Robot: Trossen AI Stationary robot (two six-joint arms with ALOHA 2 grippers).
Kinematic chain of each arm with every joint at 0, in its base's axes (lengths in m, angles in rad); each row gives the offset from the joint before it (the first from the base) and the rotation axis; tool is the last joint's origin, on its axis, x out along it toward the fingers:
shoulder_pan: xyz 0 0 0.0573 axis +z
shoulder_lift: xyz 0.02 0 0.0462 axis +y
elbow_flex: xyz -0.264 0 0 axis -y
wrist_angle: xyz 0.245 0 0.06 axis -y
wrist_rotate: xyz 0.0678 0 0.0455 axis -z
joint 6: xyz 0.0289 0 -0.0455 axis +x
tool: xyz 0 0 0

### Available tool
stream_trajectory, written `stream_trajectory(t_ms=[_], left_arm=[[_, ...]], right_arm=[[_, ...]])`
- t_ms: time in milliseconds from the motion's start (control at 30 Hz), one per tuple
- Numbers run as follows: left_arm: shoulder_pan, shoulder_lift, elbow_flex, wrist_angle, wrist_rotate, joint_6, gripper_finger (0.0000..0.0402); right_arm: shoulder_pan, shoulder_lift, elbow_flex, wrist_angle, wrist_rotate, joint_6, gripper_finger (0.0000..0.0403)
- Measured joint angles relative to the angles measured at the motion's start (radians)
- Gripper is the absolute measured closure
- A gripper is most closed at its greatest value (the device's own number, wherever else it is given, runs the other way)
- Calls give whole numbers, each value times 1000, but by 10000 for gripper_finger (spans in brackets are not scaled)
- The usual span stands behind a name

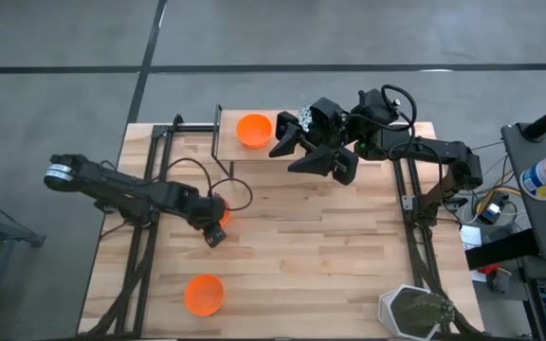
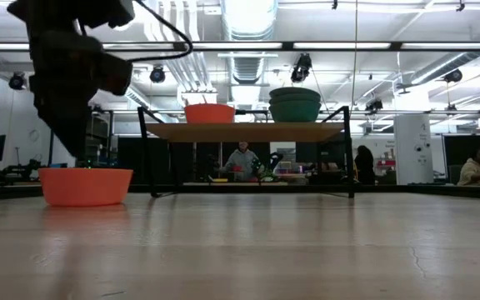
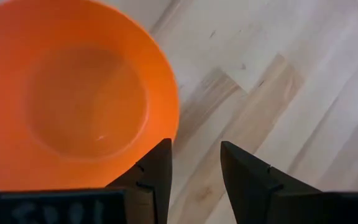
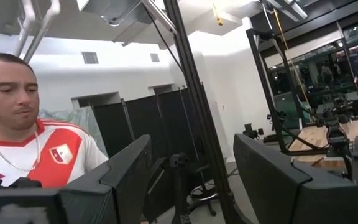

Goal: Pick & Place Mini bowls
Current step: Stack the top orange bowl on top of the orange bowl on the shelf

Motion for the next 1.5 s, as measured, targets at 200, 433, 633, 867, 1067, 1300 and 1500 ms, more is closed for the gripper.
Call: stream_trajectory(t_ms=[200,433,633,867,1067,1300,1500], left_arm=[[-2,0,-67,85,28,-11,273],[-2,0,-107,91,24,-14,273],[-2,0,-100,90,0,-20,273],[-2,0,-49,91,-13,20,273],[-2,0,-23,69,-76,76,273],[-2,0,-31,-9,-135,88,273],[-2,16,-41,13,-121,123,273]], right_arm=[[0,0,0,-3,10,0,179],[0,0,0,-3,31,0,179],[0,0,0,-3,32,0,179],[0,0,0,-3,40,0,179],[0,0,0,-2,45,-1,179],[0,0,-1,-2,48,-1,179],[0,0,-3,-2,50,-4,179]])
